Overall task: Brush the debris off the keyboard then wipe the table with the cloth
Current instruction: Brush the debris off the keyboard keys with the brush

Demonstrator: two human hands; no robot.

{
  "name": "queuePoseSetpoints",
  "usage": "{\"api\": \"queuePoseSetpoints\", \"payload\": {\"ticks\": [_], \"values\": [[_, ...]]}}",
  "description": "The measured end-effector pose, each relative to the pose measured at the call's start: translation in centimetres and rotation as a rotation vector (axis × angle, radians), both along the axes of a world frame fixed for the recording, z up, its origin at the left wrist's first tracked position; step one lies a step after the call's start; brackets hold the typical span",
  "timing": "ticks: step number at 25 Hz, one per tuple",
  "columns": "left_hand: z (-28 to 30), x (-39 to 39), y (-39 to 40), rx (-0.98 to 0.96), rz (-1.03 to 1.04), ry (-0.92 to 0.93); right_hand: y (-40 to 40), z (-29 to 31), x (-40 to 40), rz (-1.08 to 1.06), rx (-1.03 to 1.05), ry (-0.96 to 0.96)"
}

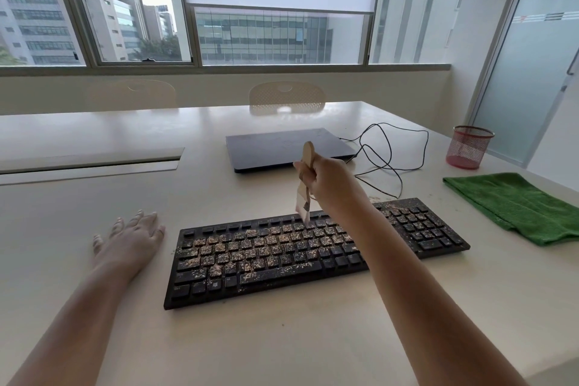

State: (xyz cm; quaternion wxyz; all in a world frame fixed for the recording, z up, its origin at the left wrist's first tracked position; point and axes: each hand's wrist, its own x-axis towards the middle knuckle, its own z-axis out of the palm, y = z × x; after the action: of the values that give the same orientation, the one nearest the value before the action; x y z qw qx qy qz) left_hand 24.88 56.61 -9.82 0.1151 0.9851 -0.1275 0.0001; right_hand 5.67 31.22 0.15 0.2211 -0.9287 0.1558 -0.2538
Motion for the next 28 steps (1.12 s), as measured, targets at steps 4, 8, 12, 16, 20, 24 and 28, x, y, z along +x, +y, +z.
{"api": "queuePoseSetpoints", "payload": {"ticks": [4,8,12,16,20,24,28], "values": [[0.0,0.2,0.0,0.004,0.001,0.002,0.6,-0.5,0.4,0.051,-0.040,0.032],[0.0,0.2,0.0,0.001,0.001,0.005,0.4,-0.2,0.2,0.022,-0.003,-0.008],[0.1,0.3,0.0,-0.005,0.001,0.005,0.6,-0.5,0.3,0.029,-0.018,0.038],[0.0,0.3,0.0,-0.003,0.002,0.004,0.5,-0.4,0.3,0.037,0.090,-0.014],[0.0,0.2,0.0,-0.006,-0.002,0.005,0.9,-0.6,0.4,0.059,0.048,-0.004],[0.0,0.2,0.1,-0.012,0.001,0.008,1.3,-0.7,0.5,0.085,0.025,-0.045],[0.1,0.1,0.0,-0.008,-0.003,0.011,1.7,-1.0,0.6,0.093,0.044,-0.029]]}}
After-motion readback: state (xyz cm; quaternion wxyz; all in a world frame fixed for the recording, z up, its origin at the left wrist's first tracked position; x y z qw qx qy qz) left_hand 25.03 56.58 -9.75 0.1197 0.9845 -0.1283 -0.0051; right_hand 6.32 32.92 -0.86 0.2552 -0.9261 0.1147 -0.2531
